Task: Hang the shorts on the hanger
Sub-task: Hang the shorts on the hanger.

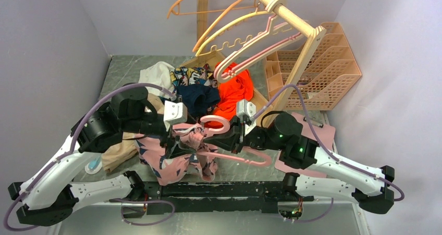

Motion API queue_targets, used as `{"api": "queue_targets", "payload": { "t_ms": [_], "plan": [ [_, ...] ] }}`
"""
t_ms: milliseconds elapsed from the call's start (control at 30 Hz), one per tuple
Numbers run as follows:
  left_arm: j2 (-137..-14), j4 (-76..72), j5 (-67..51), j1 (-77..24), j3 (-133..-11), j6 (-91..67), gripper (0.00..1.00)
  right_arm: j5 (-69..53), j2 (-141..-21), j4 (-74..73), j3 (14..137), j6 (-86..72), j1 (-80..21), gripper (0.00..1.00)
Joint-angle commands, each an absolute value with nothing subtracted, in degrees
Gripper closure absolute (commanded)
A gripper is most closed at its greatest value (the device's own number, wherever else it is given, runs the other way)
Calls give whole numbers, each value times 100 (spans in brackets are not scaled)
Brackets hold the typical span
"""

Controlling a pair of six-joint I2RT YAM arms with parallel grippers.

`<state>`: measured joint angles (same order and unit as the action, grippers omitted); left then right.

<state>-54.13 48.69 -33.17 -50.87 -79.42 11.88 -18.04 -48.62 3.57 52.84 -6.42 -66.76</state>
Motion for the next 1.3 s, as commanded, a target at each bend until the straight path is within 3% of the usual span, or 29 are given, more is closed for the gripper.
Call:
{"api": "queue_targets", "payload": {
  "t_ms": [0,133,367,533,633,733,967,1267],
  "plan": [
    [-5517,5525,-3580,-5068,-8388,1413,0,-2030,-4732,799,5604,-498,-6699,100],
    [-5498,5678,-3548,-5071,-8447,1412,9,-2030,-4794,547,5691,-292,-6698,100],
    [-5604,5922,-3574,-5080,-7964,1311,37,-1991,-4868,246,5888,-29,-6706,100],
    [-5826,5758,-3819,-5083,-8007,1311,46,-2054,-4957,290,5874,-7,-6697,100],
    [-6052,5657,-3916,-5082,-8112,1356,64,-2057,-4998,413,5850,-37,-6698,100],
    [-6204,5492,-3927,-5089,-8162,1346,91,-2060,-5008,538,5820,-89,-6698,100],
    [-6337,5033,-4047,-5089,-8137,1306,93,-2089,-5041,612,5829,-159,-6698,100],
    [-5390,3979,-2764,-5089,-7367,900,93,-1907,-4945,260,5924,-166,-6701,100]
  ]
}}
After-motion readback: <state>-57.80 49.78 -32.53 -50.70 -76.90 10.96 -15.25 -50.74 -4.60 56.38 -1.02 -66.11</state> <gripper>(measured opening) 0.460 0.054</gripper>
